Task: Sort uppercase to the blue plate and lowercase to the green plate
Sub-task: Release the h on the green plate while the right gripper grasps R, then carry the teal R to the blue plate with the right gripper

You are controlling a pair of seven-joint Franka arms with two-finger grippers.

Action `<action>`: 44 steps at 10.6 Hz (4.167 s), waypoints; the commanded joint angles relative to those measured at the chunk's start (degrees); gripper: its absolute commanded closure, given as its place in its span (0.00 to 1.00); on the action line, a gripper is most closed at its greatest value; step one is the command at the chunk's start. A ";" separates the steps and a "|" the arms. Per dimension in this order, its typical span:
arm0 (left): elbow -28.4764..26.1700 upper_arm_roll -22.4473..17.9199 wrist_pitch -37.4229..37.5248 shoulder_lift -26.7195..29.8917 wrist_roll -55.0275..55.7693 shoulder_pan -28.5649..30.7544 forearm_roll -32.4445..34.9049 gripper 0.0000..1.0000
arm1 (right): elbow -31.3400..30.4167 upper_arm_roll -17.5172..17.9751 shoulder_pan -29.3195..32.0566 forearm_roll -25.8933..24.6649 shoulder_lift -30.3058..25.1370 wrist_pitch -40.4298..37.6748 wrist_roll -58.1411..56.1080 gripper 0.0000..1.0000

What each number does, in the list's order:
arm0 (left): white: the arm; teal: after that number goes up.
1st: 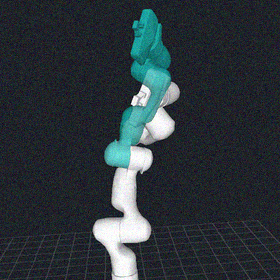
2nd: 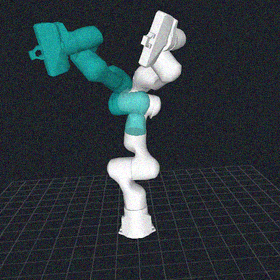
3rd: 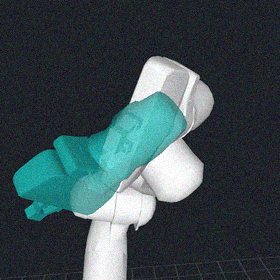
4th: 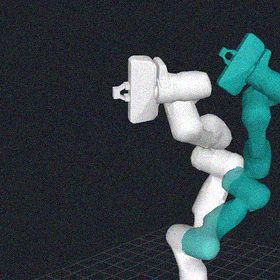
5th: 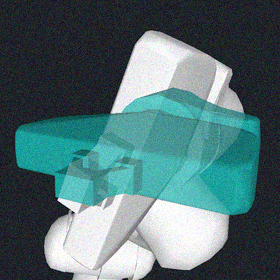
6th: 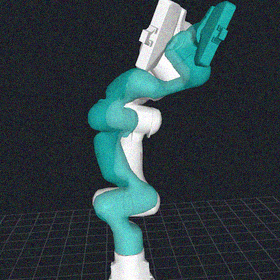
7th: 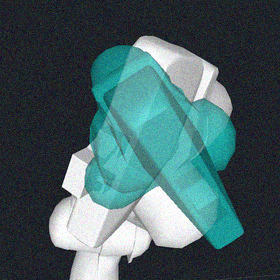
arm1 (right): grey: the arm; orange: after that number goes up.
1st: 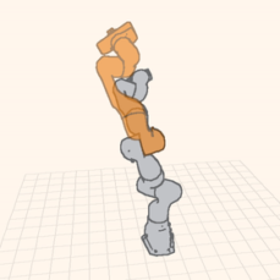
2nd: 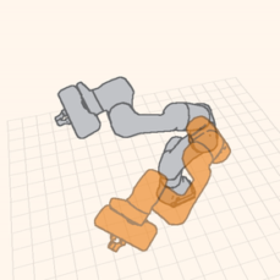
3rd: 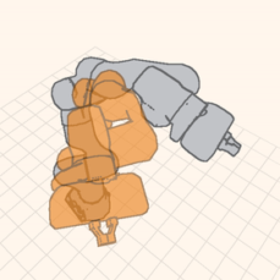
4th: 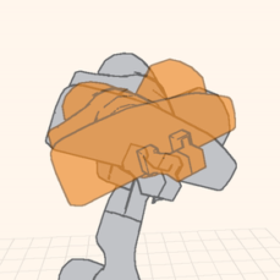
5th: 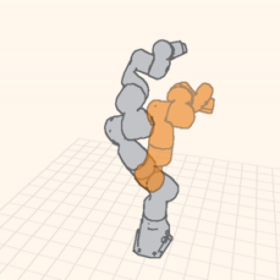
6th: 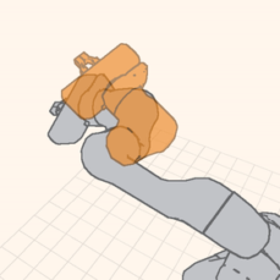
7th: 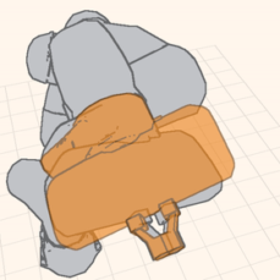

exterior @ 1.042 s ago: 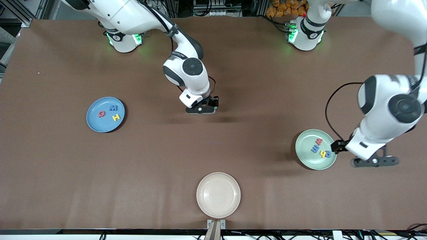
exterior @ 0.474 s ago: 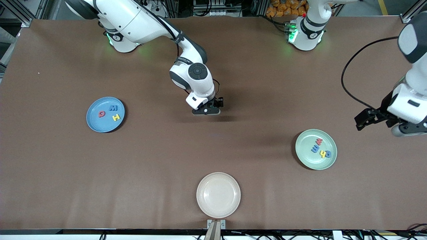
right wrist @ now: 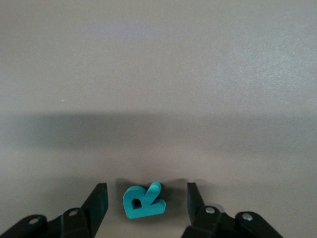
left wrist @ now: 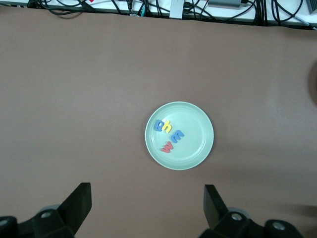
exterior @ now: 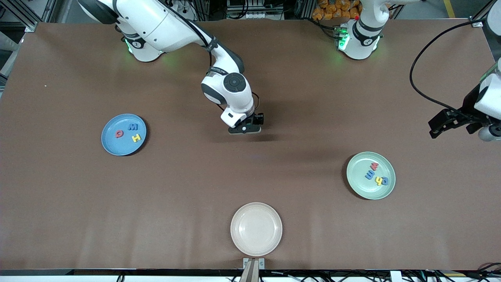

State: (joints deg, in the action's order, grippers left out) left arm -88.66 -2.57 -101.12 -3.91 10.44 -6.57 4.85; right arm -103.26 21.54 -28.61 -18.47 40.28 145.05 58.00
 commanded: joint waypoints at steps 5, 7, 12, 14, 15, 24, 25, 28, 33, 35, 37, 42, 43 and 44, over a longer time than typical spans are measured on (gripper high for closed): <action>4.38 -0.68 10.24 1.79 -0.16 -0.20 -4.67 0.00 | 1.04 -1.06 -1.71 -3.15 1.20 0.50 0.98 0.35; 4.46 -0.86 11.47 1.88 -0.16 -0.02 -4.67 0.00 | 1.04 -1.06 -1.80 -3.24 1.64 0.50 0.98 0.39; 4.46 -0.95 11.91 1.80 -0.16 0.59 -4.67 0.00 | 1.04 -1.06 -2.41 -3.33 1.82 0.50 0.98 0.47; 4.46 -0.86 11.91 1.88 -0.16 0.68 -4.59 0.00 | 1.13 -1.06 -2.42 -3.33 1.82 0.50 0.98 0.54; 4.38 -0.94 11.91 1.88 -0.24 0.68 -4.24 0.00 | 1.13 -1.06 -2.42 -3.33 1.82 0.50 0.98 0.58; 3.23 -0.51 11.82 1.44 -0.51 -0.90 -4.94 0.00 | 1.30 -0.98 -0.24 -2.98 1.47 0.24 -2.69 0.65; 3.23 -0.51 11.56 1.36 -0.51 -0.90 -4.85 0.00 | 1.30 -0.98 0.91 -2.71 1.12 -0.29 -5.06 0.65; 3.23 -0.51 11.21 1.53 -0.51 -0.64 -4.94 0.00 | 1.04 -0.54 4.86 -2.27 -0.29 -3.17 -11.65 0.65; 3.15 -0.51 10.59 1.53 -0.51 -0.55 -4.94 0.00 | 0.51 1.49 14.61 -2.10 -3.97 -11.95 -29.92 0.65; 3.15 -0.51 10.59 1.62 -0.60 -0.55 -4.94 0.00 | 0.08 1.49 18.22 -1.13 -5.99 -15.13 -38.09 0.65; 3.32 -0.51 10.59 1.62 -0.51 -0.64 -4.85 0.00 | -1.15 1.31 21.30 -1.04 -6.97 -15.23 -43.30 0.65; 3.23 -0.51 10.51 1.18 -0.42 -0.81 -4.94 0.00 | -2.30 -8.78 23.07 15.47 -11.18 -19.88 -68.60 0.65; 3.23 -0.51 10.51 1.27 -0.51 -0.64 -4.94 0.00 | -2.47 -10.02 23.07 15.57 -12.58 -21.28 -70.11 0.65; 3.23 -0.51 10.51 1.18 -0.51 -0.64 -4.85 0.00 | -2.48 -12.12 23.16 15.48 -13.99 -24.52 -72.13 0.65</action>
State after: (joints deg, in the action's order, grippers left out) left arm -85.35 -3.05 -90.28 -3.00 10.36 -7.48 1.50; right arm -103.28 11.33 -5.53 -4.66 30.43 123.43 -10.91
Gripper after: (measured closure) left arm 0.000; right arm 0.612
